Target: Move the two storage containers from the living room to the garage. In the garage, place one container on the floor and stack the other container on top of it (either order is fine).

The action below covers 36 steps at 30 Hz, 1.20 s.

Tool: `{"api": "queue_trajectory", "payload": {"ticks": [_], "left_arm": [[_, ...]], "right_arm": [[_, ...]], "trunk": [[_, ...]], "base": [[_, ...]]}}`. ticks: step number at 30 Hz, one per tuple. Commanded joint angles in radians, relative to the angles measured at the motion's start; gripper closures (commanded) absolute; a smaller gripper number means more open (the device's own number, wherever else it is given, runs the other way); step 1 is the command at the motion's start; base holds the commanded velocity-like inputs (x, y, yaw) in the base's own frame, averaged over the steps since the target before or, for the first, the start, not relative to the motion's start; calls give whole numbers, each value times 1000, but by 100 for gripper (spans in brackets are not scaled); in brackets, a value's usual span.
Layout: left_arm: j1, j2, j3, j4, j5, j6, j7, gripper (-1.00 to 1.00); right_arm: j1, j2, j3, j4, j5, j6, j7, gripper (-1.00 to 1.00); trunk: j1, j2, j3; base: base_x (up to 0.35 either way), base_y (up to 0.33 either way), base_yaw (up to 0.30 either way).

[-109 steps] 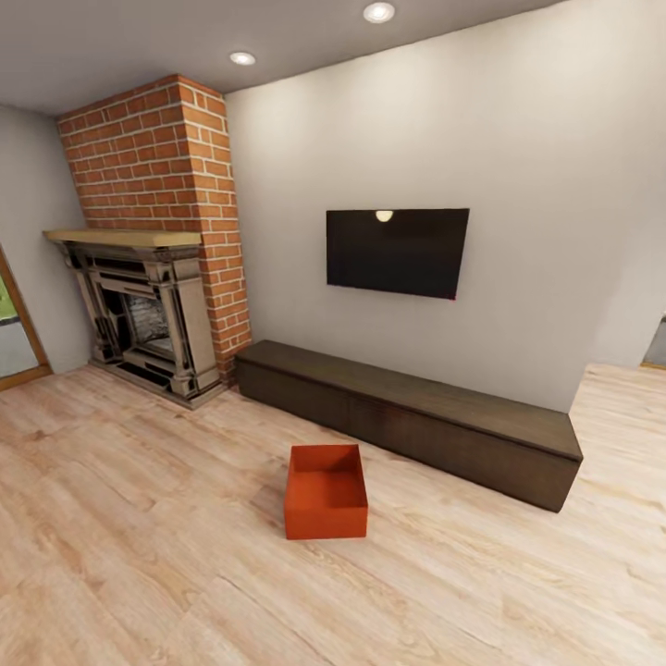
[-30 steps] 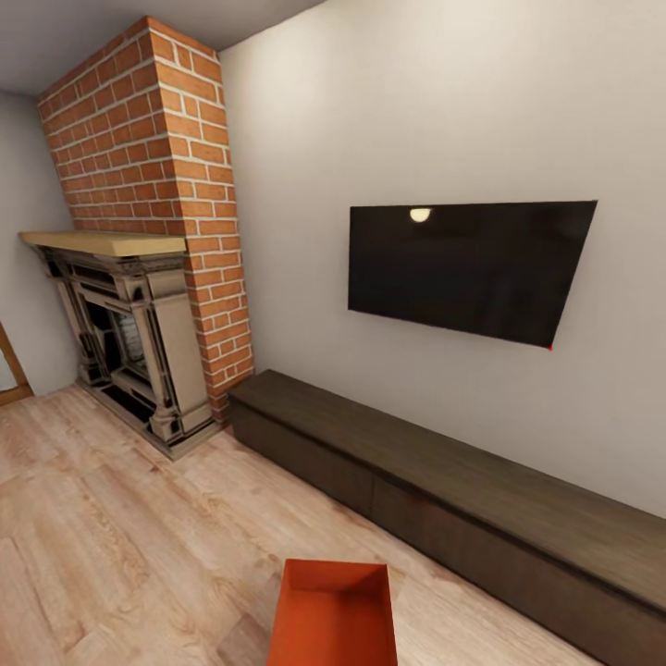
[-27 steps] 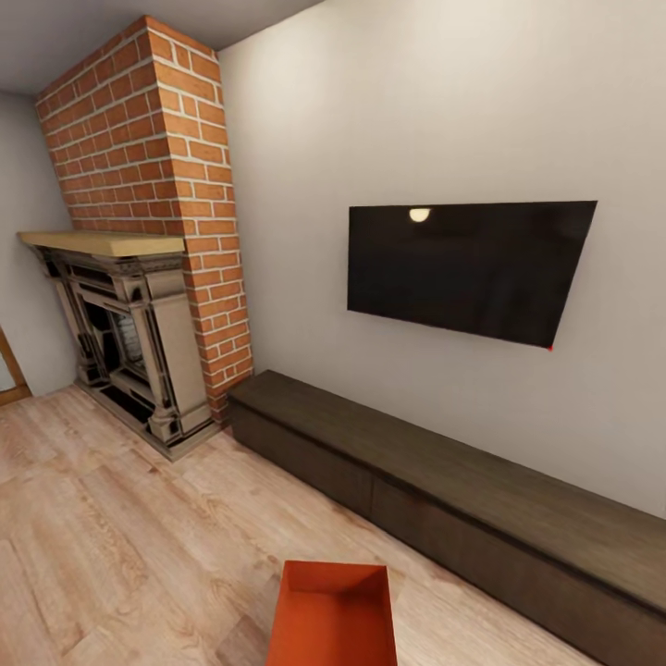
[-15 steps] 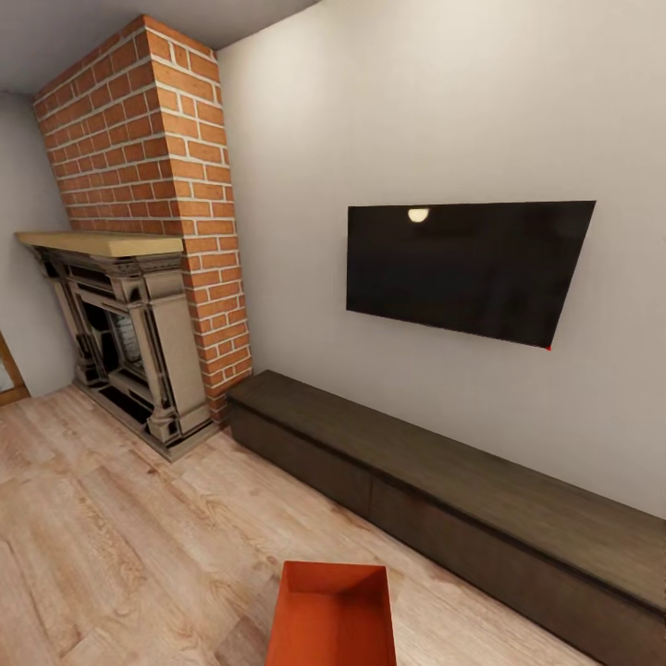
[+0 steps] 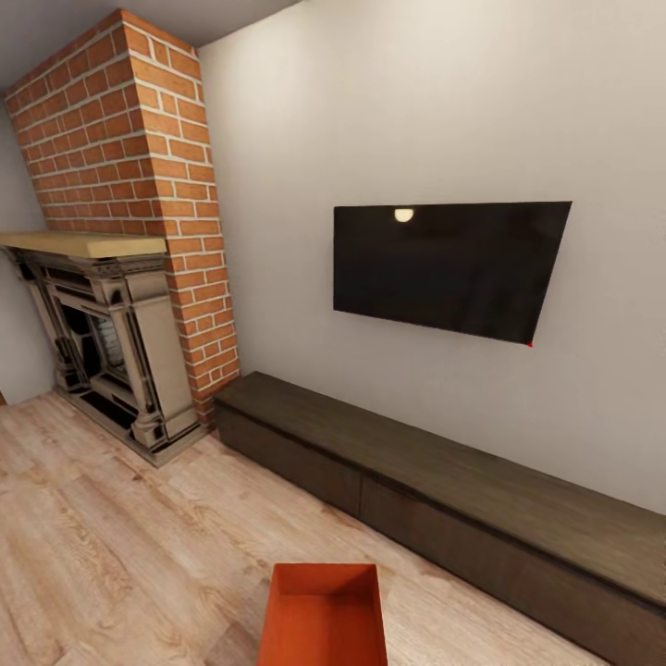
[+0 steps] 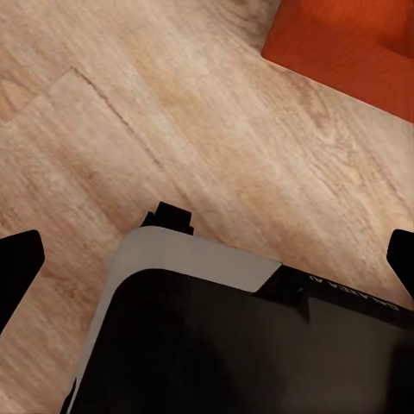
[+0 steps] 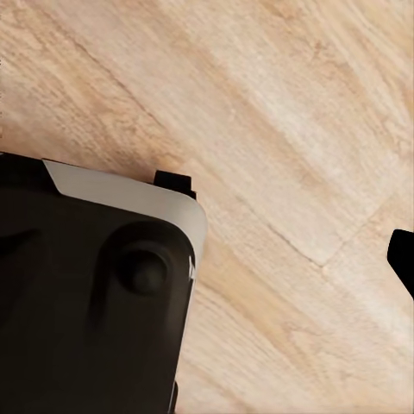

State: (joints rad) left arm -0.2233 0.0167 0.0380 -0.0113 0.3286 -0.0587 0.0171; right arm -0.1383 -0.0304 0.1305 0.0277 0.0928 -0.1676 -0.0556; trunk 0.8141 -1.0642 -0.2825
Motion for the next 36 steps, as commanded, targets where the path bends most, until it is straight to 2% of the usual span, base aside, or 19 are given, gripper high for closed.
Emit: {"api": "queue_trajectory", "payload": {"ticks": [1, 8, 36], "left_arm": [[-1, 0, 3, 1, 1, -3, 1, -100], [-1, -1, 4, 2, 2, -3, 4, -100], [-1, -3, 5, 2, 3, -3, 4, -100]], "right_arm": [[-2, 0, 4, 3, 10, -4, -6, -100], [-2, -2, 7, 2, 16, -4, -6, -100], [-2, 1, 6, 2, 10, -2, -6, -100]], "trunk": [[0, -1, -1], [0, -1, -1], [0, -1, -1]], "base": [[0, 19, -14], [-7, 142, -2], [-1, 13, 0]]}}
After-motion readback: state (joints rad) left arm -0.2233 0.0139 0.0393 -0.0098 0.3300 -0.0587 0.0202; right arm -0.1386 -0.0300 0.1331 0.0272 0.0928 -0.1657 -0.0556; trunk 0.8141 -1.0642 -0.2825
